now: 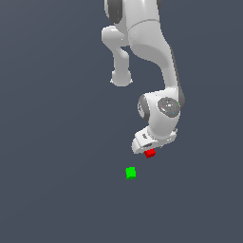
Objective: Stack the red cube on top of the green cube.
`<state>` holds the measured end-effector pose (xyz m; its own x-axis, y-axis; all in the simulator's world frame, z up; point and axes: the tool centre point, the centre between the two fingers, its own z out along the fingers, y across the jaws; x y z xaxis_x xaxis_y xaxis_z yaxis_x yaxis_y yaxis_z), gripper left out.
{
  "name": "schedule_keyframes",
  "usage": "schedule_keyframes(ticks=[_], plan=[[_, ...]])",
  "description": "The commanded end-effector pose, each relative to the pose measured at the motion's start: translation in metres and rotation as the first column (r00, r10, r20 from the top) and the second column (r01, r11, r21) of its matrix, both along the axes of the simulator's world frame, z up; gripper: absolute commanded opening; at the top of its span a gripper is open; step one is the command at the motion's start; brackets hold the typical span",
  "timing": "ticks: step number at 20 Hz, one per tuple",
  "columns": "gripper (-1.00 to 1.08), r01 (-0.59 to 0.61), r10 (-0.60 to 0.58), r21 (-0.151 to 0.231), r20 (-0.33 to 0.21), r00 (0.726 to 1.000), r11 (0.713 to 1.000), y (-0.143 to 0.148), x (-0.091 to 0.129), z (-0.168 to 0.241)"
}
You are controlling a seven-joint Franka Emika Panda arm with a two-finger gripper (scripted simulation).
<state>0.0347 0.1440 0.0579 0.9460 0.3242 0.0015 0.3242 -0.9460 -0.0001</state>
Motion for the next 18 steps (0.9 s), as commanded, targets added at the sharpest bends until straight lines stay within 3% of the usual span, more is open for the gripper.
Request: schedule_keyframes(ticks=[1, 11, 12, 18], plan=[[1.00, 0.000, 0.000, 0.000, -0.001, 1.000, 1.000, 0.000, -0.001, -0.012], [1.00, 0.002, -0.002, -0.001, -0.001, 1.000, 1.000, -0.001, 0.000, -0.038], [-1.00, 0.002, -0.002, -0.001, -0.001, 1.000, 1.000, -0.001, 0.000, -0.038], [-1.00, 0.002, -0.002, -0.001, -0.001, 1.000, 1.000, -0.001, 0.000, -0.038]])
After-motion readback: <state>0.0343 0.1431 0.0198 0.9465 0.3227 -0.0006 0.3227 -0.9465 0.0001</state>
